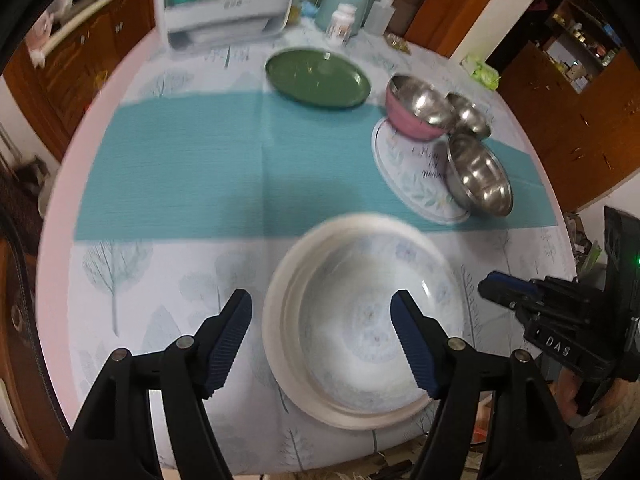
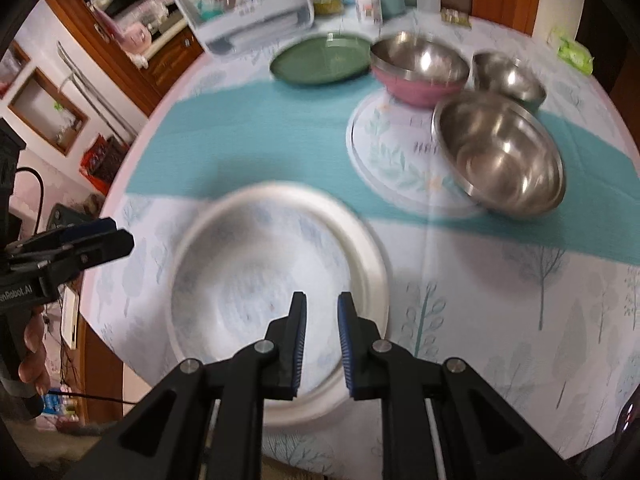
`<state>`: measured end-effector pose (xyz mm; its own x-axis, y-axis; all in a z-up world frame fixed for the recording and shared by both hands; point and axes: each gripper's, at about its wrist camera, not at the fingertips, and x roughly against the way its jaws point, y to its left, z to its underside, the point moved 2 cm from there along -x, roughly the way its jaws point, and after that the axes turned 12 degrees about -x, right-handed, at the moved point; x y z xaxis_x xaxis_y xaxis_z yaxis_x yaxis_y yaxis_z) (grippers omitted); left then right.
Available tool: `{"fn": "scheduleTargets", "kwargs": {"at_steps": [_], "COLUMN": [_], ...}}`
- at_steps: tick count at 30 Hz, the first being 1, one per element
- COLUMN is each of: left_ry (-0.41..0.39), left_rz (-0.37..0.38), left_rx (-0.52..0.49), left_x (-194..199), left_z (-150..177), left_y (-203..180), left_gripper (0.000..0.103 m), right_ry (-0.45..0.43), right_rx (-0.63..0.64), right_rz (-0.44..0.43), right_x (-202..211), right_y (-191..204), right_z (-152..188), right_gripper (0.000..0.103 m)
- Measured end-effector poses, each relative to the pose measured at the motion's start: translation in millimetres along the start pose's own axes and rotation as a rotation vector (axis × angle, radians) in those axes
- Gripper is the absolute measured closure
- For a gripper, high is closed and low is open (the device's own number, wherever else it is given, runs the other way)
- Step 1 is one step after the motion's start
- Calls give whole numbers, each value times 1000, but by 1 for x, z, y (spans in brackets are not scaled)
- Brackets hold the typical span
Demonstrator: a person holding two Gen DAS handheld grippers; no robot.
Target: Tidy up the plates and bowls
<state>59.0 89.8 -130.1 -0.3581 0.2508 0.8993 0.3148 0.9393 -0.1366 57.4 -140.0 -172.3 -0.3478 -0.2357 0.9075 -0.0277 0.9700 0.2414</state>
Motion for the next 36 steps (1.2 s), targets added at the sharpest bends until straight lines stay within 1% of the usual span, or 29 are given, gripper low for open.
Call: {"fn": "scheduleTargets", "kwargs": {"at_steps": [2,3,5,7,8,10,11,12,14,15,18,22,24,25,26,28,29,31,32,33,36], "left_ry": [-35,-45,-59,-70,-77,-94,-111,-122,-133,-137,-128,-77,-53,-36,-25,-1,19,54,92,118,155], "left_rz": [-32,-40,-62,-71,-75,-91,-100,-109,-148,-165,-196,-191,-189,-201,-220,-232,-224,-158,-117,-97,-47], "left_rx": [-36,-48,-65,-72,-76,-77,-80,-86,-101,-108,-105,-68,-48,-30,-10,16,39,101,149,176,231], "left_x": [14,20,32,43,48,57,63,67,73,73,65,36,18,5,-7,-30,-43,-70,-88,-100,-133], "left_z": [-17,-26,-48,-69,-81,-102,-116,-127,-152,-163,-197,-238,-250,-259,-265,-272,-275,-276,-277,-276,-273], "left_y": [-2,-3,-2,2,4,6,7,8,11,12,19,35,44,52,59,71,79,95,105,112,127], "left_gripper": [32,32,32,32,32,32,32,32,32,32,31,31,31,31,31,31,31,30,27,21,21], "right_ry": [-37,-62,-76,-89,-102,-146,-168,-209,-253,-271,-279,-248,-220,-205,-178,-126,-100,-20,9,34,81], "right_rx": [26,48,71,86,87,76,72,73,79,81,73,59,62,60,51,38,34,10,-6,-19,-34], "right_rz": [14,20,11,-1,-11,-29,-33,-37,-31,-31,-35,-25,-17,-17,-12,3,7,5,-6,-16,-11], "right_x": [11,20,30,46,53,69,75,84,93,96,92,65,46,38,22,-6,-17,-52,-66,-80,-112], "right_y": [2,4,6,8,8,7,7,6,7,7,4,1,1,-1,-3,-7,-9,-13,-16,-18,-19], "right_z": [-12,-23,-41,-68,-80,-107,-116,-134,-158,-177,-220,-271,-288,-293,-303,-313,-317,-325,-329,-332,-337], "right_gripper": [87,87,87,87,85,73,64,58,55,54,54,54,54,54,54,54,54,54,54,54,54]}}
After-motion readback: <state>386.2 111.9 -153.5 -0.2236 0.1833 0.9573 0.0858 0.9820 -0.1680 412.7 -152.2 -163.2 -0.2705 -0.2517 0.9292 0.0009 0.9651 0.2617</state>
